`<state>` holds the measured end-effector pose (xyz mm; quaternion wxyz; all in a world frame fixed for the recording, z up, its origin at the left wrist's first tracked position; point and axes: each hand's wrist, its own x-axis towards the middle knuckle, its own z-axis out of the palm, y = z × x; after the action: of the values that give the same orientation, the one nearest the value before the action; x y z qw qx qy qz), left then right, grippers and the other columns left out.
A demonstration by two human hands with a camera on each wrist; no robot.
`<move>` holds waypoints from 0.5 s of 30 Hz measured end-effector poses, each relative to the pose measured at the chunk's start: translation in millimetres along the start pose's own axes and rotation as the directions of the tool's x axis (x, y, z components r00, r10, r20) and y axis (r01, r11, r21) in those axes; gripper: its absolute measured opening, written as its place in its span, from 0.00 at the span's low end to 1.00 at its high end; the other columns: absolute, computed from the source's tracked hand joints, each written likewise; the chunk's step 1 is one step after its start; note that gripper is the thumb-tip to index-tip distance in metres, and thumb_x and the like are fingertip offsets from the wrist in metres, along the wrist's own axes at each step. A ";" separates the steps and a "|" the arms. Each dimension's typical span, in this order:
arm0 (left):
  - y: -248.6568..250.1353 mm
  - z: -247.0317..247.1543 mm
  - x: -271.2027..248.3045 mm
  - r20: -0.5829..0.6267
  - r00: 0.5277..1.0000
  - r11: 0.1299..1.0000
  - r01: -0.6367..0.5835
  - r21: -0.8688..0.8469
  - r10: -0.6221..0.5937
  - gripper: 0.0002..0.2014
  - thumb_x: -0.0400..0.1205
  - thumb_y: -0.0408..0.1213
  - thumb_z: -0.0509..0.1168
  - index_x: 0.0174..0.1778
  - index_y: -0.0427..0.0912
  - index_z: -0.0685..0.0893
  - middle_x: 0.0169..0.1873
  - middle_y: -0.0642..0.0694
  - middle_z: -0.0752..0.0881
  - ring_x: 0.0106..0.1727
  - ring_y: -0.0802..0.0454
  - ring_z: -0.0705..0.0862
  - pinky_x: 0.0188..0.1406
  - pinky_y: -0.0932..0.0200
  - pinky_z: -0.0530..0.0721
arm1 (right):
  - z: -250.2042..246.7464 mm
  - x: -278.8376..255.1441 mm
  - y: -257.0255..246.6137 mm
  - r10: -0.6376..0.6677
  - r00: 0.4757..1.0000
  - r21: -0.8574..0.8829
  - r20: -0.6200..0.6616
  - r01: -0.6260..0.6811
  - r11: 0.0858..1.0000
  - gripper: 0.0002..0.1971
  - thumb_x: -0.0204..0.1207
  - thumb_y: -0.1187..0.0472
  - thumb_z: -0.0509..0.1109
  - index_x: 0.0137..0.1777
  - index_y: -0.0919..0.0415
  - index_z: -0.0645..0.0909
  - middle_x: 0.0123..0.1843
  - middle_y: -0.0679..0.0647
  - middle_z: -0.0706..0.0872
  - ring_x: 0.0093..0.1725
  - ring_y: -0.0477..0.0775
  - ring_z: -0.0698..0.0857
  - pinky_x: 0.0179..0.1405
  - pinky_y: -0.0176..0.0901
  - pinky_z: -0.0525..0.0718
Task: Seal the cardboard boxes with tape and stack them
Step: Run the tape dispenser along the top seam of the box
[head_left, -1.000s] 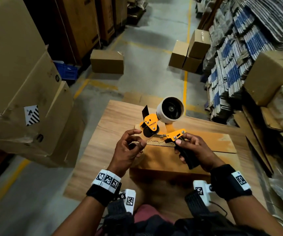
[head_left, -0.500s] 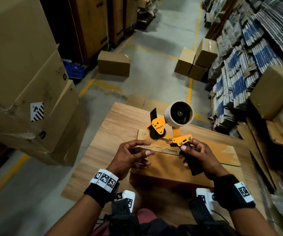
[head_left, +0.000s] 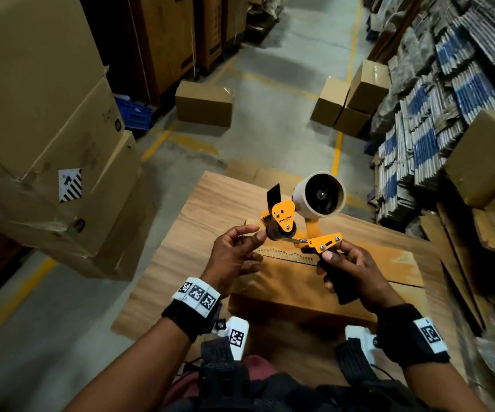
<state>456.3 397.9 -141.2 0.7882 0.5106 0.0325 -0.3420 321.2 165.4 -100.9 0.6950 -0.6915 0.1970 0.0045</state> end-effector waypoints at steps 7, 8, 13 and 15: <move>-4.6 4.1 4.5 0.008 1.000 0.998 -0.008 -0.058 0.009 0.27 0.69 0.38 0.84 0.64 0.39 0.86 0.37 0.47 0.86 0.27 0.53 0.78 0.21 0.64 0.72 | -1.7 -1.2 1.1 -0.005 1.000 0.011 -0.018 0.005 1.000 0.14 0.79 0.55 0.76 0.61 0.60 0.86 0.43 0.70 0.88 0.30 0.64 0.83 0.30 0.48 0.82; -5.4 4.3 2.6 0.019 1.000 0.999 -0.008 -0.039 0.008 0.26 0.70 0.37 0.82 0.64 0.39 0.86 0.35 0.48 0.85 0.27 0.54 0.76 0.20 0.64 0.70 | -2.7 -1.0 1.2 -0.005 1.000 0.015 -0.025 0.005 1.000 0.13 0.80 0.56 0.77 0.60 0.61 0.86 0.42 0.70 0.88 0.30 0.63 0.83 0.30 0.48 0.81; -10.7 8.1 -4.6 0.059 0.998 0.998 -0.020 -0.064 0.024 0.22 0.75 0.37 0.81 0.65 0.41 0.85 0.35 0.45 0.84 0.19 0.56 0.69 0.18 0.67 0.61 | -3.0 -0.2 1.5 0.008 1.000 0.030 -0.018 -0.008 1.000 0.13 0.80 0.58 0.74 0.60 0.63 0.85 0.42 0.70 0.87 0.29 0.62 0.82 0.29 0.46 0.81; -11.9 10.0 -7.0 0.060 0.998 0.998 -0.025 -0.063 0.029 0.21 0.76 0.39 0.79 0.64 0.43 0.85 0.34 0.44 0.84 0.18 0.56 0.68 0.17 0.67 0.60 | -3.0 -0.2 1.8 0.014 1.000 0.037 -0.022 -0.013 0.999 0.16 0.79 0.58 0.72 0.63 0.66 0.84 0.41 0.70 0.87 0.28 0.61 0.82 0.29 0.47 0.81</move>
<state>441.2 390.3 -142.9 0.8090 0.4755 0.0125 -0.3453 319.7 162.6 -102.5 0.7052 -0.6774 0.2093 -0.0022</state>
